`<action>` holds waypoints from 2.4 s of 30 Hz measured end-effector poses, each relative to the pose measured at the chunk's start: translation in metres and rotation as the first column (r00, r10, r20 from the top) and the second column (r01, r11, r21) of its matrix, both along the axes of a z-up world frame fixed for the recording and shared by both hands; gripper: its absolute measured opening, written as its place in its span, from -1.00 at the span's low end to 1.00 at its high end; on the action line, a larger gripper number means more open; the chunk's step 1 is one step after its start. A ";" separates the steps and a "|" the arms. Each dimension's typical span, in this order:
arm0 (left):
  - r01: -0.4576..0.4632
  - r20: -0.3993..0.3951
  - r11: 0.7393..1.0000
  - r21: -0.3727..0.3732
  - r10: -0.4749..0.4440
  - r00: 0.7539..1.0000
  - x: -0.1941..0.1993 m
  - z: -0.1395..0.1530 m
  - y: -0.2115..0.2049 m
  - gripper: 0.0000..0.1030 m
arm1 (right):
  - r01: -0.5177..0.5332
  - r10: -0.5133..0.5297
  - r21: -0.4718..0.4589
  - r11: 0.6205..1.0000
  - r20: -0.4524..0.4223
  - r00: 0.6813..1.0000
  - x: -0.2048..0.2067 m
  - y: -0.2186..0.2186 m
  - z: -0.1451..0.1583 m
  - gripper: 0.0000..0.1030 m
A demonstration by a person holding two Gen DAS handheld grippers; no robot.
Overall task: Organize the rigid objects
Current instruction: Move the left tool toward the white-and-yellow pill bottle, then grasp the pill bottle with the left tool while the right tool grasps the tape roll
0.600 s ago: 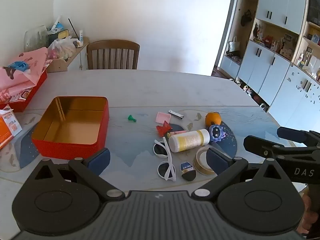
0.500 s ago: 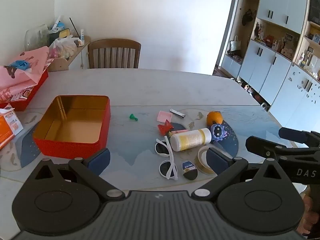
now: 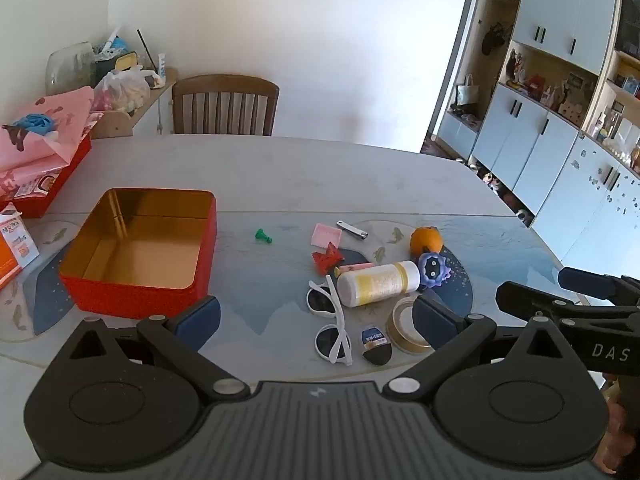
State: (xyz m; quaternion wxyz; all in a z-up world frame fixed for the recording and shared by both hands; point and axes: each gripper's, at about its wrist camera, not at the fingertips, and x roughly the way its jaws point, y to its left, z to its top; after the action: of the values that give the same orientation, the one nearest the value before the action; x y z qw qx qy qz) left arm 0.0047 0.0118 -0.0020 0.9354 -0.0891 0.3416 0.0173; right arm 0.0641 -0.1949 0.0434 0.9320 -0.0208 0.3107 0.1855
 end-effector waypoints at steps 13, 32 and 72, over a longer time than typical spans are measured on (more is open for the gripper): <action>0.017 0.008 0.999 -0.028 -0.017 1.000 0.010 -0.003 -0.001 1.00 | 0.003 -0.003 0.001 1.000 -0.015 1.000 0.005 -0.001 0.000 0.93; -0.018 -0.026 0.999 -0.026 0.017 1.000 0.047 -0.009 -0.023 1.00 | -0.099 0.099 -0.005 0.995 -0.044 0.994 0.040 -0.026 -0.015 0.92; 0.206 -0.284 0.978 0.006 -0.196 0.938 0.195 -0.101 -0.087 1.00 | -0.604 0.547 -0.161 0.781 -0.292 0.785 0.121 -0.010 -0.130 0.67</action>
State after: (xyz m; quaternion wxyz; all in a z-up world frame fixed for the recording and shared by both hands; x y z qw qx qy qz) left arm 0.1996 -0.0748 -0.1033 0.8754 -0.0336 0.4785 -0.0599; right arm 0.1851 -0.2051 -0.0866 0.7775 -0.2091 0.4148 0.4240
